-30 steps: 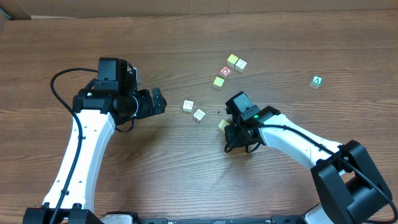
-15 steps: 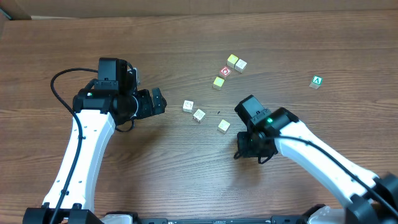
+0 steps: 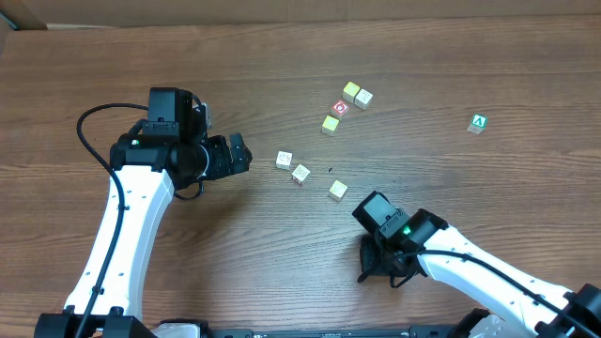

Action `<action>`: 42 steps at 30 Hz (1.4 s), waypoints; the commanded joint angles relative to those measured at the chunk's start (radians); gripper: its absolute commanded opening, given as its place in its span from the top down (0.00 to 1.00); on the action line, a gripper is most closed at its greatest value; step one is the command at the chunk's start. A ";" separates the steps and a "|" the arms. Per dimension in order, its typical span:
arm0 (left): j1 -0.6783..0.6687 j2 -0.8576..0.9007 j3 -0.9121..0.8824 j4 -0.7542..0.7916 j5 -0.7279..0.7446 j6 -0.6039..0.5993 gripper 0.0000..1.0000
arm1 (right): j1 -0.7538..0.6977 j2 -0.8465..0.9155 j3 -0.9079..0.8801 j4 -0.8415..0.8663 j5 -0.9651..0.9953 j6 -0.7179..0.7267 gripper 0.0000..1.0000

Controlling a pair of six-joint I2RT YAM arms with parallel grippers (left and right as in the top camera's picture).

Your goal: Flip 5 blocks

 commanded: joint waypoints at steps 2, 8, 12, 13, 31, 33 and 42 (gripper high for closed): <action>-0.007 0.001 0.021 -0.002 0.015 0.019 0.00 | 0.005 -0.016 -0.033 0.017 -0.018 0.068 0.86; -0.007 0.001 0.021 -0.002 0.016 0.019 0.00 | 0.004 -0.016 -0.033 0.019 -0.023 0.068 0.60; -0.007 0.001 0.021 -0.002 0.016 0.019 0.00 | 0.004 -0.016 -0.031 0.019 -0.023 0.068 0.50; -0.007 0.001 0.021 -0.002 0.016 0.019 0.00 | 0.005 -0.016 -0.029 0.018 -0.024 0.068 0.49; -0.026 0.001 0.021 -0.028 0.016 0.046 0.00 | -0.080 0.053 0.273 0.062 0.025 -0.009 0.14; -0.026 0.001 0.021 -0.029 0.016 0.045 0.00 | -0.115 0.115 0.275 0.104 -0.036 0.018 0.14; -0.156 0.018 0.021 -0.019 0.032 0.181 0.16 | -0.302 0.161 0.469 -0.074 -0.011 -0.014 0.13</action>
